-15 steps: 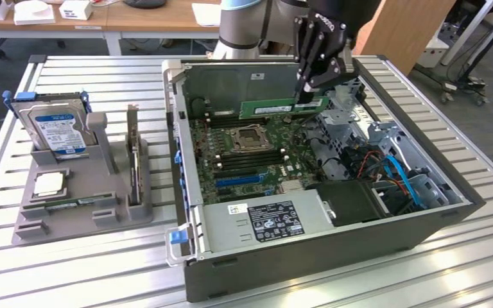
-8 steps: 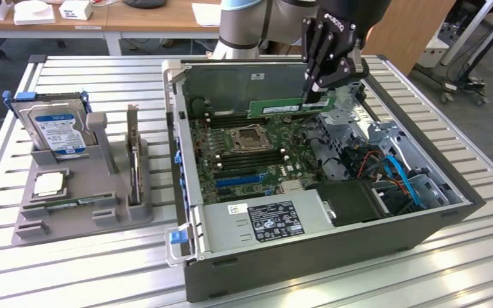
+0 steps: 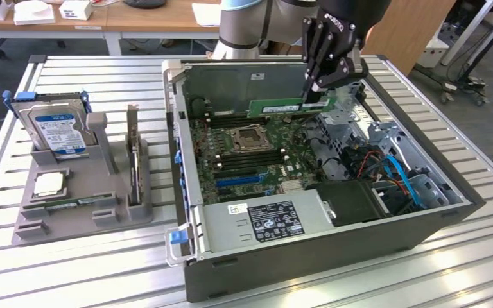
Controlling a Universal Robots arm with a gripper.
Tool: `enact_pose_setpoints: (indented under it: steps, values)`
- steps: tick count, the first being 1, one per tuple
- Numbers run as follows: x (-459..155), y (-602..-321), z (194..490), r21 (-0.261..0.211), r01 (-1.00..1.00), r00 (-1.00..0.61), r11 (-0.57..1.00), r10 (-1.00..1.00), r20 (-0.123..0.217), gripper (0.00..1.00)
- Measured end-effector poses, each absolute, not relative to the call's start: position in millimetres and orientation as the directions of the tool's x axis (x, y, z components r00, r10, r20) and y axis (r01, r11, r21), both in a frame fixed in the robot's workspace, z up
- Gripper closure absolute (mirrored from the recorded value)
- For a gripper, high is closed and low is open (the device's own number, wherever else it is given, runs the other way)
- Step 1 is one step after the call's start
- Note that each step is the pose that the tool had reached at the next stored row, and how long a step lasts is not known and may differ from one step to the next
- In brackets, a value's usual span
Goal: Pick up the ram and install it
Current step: 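Pick up the ram and move it above insertion slot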
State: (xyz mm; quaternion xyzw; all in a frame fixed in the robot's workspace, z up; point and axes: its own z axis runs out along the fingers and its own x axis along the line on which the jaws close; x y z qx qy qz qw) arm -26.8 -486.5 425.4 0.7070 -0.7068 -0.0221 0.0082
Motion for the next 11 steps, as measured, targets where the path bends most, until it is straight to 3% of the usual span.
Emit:
enact_pose_setpoints:
  steps: [11]
  values:
    - [-27, -475, 425, 0.043, -0.999, -0.01, 0.01, -1.0, -0.02, 0.89]
